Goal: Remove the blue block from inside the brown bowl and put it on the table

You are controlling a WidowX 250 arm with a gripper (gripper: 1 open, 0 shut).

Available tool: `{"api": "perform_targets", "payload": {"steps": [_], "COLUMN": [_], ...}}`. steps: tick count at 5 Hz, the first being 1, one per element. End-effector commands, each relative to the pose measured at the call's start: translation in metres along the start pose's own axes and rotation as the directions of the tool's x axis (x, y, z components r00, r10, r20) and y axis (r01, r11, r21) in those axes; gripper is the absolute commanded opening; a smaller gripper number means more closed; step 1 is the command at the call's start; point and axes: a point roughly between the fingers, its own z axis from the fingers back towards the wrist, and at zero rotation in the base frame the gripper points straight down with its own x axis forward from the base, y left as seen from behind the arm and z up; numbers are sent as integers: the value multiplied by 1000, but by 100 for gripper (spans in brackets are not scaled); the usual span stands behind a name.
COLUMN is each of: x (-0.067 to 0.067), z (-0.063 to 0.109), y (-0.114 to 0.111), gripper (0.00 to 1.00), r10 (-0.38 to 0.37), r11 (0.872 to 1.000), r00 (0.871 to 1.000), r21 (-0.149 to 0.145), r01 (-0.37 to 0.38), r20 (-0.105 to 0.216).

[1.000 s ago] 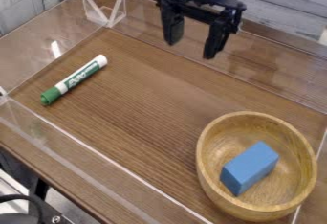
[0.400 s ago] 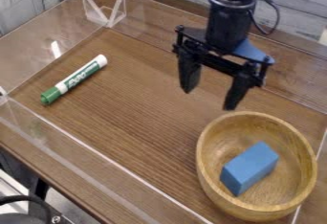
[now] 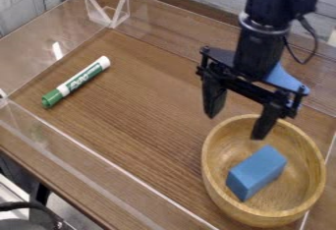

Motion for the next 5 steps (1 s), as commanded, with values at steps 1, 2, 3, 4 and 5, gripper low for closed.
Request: {"api": "perform_targets", "payload": {"steps": [1, 2, 3, 4, 5], "x": [-2, -7, -8, -7, -6], "z": [9, 2, -7, -15, -22], "y": [-12, -23, -31, -36, -37], "gripper": [100, 100, 100, 100, 100], "r10": [-13, -28, -32, -39, -46], "r11": [1000, 999, 999, 998, 997], "r00": [997, 995, 993, 990, 988], "r21": [-22, -25, -35, -44, -55], "r01": [14, 31, 36, 46, 55], "r20": [74, 97, 115, 136, 145]}}
